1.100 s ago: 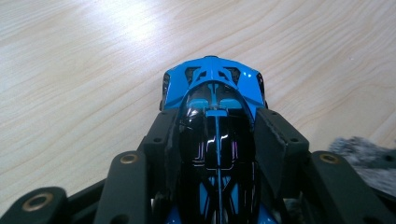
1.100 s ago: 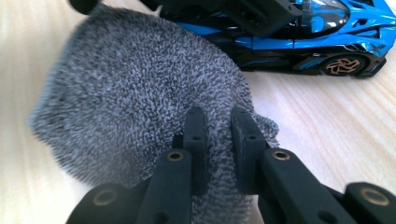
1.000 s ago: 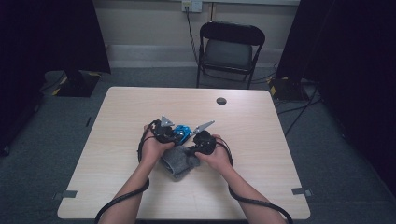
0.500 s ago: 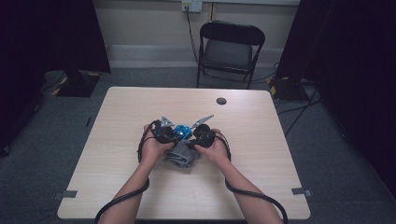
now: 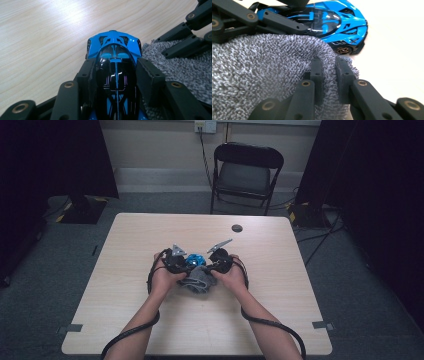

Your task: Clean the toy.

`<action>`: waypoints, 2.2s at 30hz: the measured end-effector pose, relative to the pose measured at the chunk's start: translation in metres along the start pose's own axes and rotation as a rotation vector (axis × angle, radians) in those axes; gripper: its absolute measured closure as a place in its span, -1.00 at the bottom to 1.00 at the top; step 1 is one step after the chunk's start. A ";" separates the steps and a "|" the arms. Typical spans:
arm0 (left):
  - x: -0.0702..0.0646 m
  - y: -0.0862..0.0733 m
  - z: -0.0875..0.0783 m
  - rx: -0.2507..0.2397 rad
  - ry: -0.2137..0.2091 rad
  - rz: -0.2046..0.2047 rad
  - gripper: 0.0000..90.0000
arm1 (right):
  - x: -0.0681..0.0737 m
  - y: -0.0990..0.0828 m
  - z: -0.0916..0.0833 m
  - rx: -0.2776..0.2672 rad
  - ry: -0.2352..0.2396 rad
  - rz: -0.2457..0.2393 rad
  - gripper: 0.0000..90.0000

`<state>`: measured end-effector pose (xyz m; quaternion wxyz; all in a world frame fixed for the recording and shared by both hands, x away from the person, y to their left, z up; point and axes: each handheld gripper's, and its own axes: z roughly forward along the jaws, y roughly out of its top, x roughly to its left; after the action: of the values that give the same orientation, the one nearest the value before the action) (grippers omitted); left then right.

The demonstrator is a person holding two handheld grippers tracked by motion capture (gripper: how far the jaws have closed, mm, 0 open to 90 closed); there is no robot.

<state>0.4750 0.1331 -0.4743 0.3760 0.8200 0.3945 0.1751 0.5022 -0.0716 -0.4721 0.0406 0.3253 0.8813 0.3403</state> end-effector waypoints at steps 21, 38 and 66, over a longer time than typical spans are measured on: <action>0.000 0.000 0.000 -0.002 -0.001 -0.002 0.16 | -0.017 -0.002 -0.003 -0.032 -0.050 0.057 0.74; 0.000 -0.001 0.000 -0.007 0.000 0.001 0.16 | -0.026 -0.001 -0.005 -0.039 -0.105 0.101 0.74; -0.001 -0.001 0.000 -0.004 0.001 0.003 0.16 | -0.046 0.001 -0.009 -0.066 -0.208 0.187 0.74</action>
<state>0.4739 0.1332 -0.4747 0.3772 0.8198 0.3929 0.1770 0.5361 -0.1036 -0.4713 0.1106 0.4382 0.8264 0.3358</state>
